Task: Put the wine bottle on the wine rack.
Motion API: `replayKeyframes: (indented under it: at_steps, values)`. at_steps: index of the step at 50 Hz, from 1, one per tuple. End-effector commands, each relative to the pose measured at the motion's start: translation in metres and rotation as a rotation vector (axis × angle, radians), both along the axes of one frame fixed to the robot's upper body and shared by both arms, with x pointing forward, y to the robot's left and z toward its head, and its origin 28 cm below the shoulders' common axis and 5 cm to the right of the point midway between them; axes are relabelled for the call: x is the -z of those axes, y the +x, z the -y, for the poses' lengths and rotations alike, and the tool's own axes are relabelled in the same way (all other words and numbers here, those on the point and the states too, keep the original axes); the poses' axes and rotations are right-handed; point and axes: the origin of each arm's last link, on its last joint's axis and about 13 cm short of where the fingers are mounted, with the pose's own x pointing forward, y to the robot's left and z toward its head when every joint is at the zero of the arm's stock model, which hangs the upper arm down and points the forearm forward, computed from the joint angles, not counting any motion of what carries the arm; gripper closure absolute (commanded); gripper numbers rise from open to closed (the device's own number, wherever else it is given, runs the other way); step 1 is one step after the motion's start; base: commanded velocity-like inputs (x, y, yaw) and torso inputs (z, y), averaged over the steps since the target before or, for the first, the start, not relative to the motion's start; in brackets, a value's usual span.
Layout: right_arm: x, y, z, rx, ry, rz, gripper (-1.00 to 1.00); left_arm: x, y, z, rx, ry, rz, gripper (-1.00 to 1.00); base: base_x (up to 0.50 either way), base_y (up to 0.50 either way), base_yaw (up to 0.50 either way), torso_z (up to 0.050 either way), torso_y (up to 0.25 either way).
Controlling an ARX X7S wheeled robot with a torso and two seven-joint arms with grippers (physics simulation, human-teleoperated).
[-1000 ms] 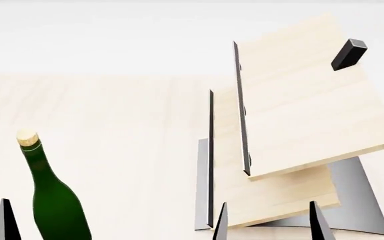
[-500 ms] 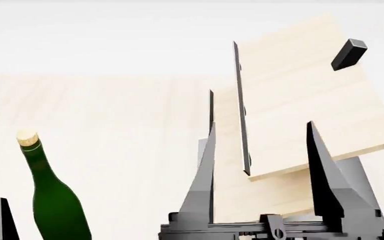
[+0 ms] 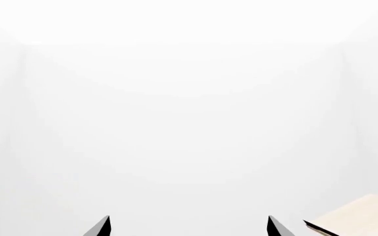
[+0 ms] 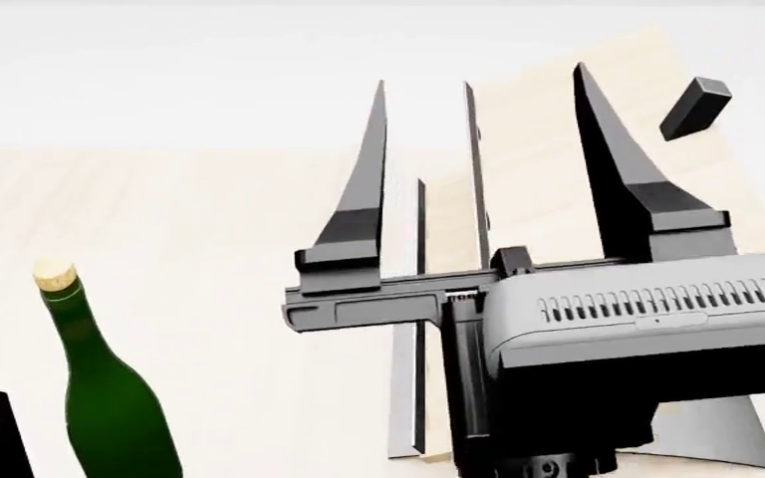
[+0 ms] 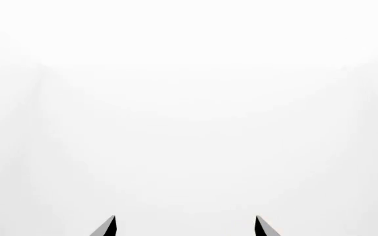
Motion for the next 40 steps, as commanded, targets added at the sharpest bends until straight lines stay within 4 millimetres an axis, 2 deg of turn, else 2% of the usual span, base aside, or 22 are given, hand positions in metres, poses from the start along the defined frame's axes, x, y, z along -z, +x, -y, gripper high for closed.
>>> replayKeyframes:
  at_steps: [1,2,7,15,20,22,27,40]
  values:
    - [-0.011,0.02,0.002,-0.064,-0.108,-0.086,-1.0,0.0,0.0,0.0,-0.001,0.0,-0.001,-1.0,0.0,0.0,0.0,0.0,0.0]
    - [-0.012,0.022,0.004,-0.102,-0.123,-0.141,-1.0,0.0,0.0,0.0,0.0,0.0,-0.001,-1.0,0.0,0.0,0.0,0.0,0.0]
    - [-0.017,0.029,0.005,-0.144,-0.192,-0.183,-1.0,0.0,0.0,-0.001,-0.004,-0.001,0.001,-1.0,0.0,0.0,0.0,0.0,0.0]
    - [-0.025,0.037,0.006,-0.433,-0.284,-0.325,-1.0,-0.001,0.0,-0.001,-0.003,-0.003,0.004,-1.0,0.0,0.0,0.0,0.0,0.0]
    - [-0.031,0.048,0.004,-0.555,-0.228,-0.461,-1.0,-0.001,0.0,-0.001,-0.004,-0.004,0.004,-1.0,0.0,0.0,0.0,0.0,0.0]
    - [-0.033,0.051,0.004,-0.546,-0.229,-0.475,-1.0,-0.001,0.0,-0.001,-0.004,-0.005,0.004,-1.0,0.0,0.0,0.0,0.0,0.0]
    - [-0.039,0.059,0.004,-0.665,-0.15,-0.657,-1.0,-0.002,-0.001,-0.001,-0.006,-0.008,0.008,-1.0,0.0,0.0,0.0,0.0,0.0]
    - [-0.04,0.066,0.002,-0.839,-0.159,-0.795,-1.0,-0.001,0.0,-0.002,-0.007,-0.01,0.006,-1.0,0.0,0.0,0.0,0.0,0.0]
